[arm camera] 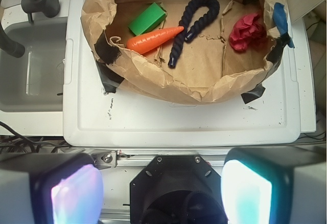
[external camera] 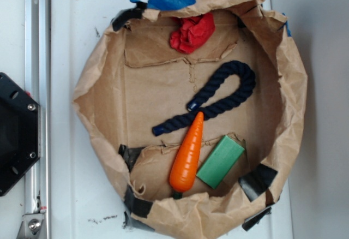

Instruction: Grab the green block.

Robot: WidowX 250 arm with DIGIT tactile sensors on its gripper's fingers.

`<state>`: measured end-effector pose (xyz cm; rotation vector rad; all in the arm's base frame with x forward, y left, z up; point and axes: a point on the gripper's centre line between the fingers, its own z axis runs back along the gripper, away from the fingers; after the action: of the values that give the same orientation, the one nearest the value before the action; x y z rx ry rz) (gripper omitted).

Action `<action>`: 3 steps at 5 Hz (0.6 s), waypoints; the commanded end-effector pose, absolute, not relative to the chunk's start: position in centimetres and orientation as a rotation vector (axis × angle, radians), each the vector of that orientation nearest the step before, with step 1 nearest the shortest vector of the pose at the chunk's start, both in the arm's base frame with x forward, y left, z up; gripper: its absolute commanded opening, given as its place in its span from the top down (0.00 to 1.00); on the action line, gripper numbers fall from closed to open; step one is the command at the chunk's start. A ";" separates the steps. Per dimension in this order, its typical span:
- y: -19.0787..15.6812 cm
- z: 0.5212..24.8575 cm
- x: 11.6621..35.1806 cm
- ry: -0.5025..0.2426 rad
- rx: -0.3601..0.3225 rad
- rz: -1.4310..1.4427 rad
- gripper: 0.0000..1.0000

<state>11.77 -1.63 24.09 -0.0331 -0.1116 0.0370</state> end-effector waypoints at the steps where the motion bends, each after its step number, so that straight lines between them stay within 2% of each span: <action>1: -2.2 24.0 16.7 -0.138 -0.023 0.164 0.00; 2: -2.3 23.7 19.9 -0.134 -0.016 0.231 0.00; 3: -1.5 22.7 22.2 -0.174 -0.025 0.437 0.00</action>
<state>21.84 -2.05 21.40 -0.0150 -0.1319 0.4206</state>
